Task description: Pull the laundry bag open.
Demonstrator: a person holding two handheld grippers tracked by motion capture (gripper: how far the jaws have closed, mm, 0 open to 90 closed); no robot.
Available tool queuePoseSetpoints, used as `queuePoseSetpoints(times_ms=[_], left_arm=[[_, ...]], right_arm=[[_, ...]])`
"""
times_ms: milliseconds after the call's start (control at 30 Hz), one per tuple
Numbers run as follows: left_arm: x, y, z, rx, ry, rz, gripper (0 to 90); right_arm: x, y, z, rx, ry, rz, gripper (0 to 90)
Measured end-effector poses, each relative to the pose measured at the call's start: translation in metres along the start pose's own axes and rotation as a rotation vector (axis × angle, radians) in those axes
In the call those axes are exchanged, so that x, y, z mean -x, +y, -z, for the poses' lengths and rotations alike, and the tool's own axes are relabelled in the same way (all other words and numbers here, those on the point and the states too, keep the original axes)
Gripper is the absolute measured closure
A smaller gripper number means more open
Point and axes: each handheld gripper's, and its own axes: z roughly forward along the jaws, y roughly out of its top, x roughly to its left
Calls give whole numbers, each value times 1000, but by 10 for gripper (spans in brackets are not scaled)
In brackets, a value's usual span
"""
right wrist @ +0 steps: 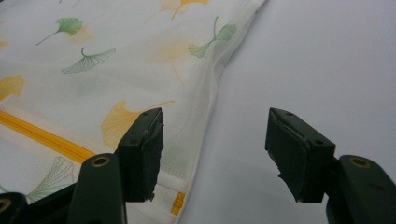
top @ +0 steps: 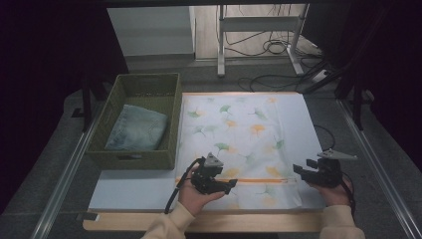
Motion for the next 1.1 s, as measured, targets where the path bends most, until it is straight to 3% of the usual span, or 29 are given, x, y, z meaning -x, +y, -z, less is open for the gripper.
queuePoseSetpoints(times_ms=[333,1100], left_arm=[[13,11,-25,-21,-10,-21,328],[29,27,-61,-27,-36,-46,344]], right_arm=[[2,1,-2,-2,4,-8,373],[2,5,-7,4,-2,-14,373]])
